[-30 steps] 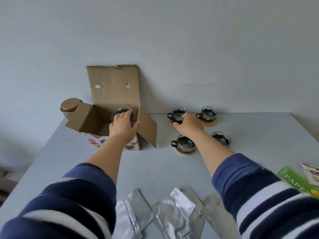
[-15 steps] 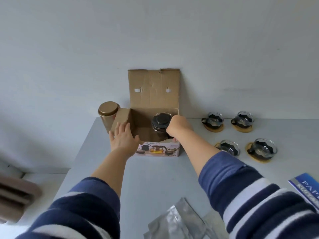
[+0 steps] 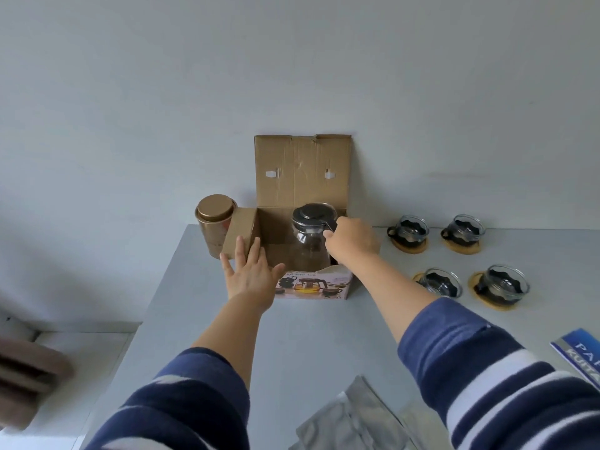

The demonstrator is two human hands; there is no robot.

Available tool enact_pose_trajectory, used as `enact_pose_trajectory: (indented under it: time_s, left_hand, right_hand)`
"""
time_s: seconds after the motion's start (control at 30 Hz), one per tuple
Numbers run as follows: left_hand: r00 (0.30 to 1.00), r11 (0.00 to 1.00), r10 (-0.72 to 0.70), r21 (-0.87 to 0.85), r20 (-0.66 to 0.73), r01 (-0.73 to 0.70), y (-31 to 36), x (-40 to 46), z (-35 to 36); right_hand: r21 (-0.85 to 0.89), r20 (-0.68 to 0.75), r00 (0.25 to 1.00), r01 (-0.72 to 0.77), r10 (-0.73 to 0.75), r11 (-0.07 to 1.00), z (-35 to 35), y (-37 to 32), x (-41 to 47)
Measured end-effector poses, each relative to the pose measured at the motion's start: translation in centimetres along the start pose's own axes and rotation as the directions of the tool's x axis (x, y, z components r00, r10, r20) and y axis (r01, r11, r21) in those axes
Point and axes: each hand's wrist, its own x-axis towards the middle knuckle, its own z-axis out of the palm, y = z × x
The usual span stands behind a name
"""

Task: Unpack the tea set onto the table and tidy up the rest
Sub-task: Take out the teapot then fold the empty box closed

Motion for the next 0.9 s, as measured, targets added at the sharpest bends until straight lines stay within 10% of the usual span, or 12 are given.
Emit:
enact_pose_trajectory:
  time_s: [0.43,0.9]
  left_hand:
    - [1.0,0.999,-0.007,0.048,0.03,0.005,0.0,-1.6,-1.2]
    - [0.994,0.995,-0.07,-0.074,-0.082,0.064,-1.6,-5.1,0.4]
  right_hand:
    - [0.187,-0.189,0.981,-0.017,0.053,0.982,-9.5,5.0,0.0]
    - [0.274,-0.061,0.964,-0.235,0.261,0.933,0.6,11.1,2.9]
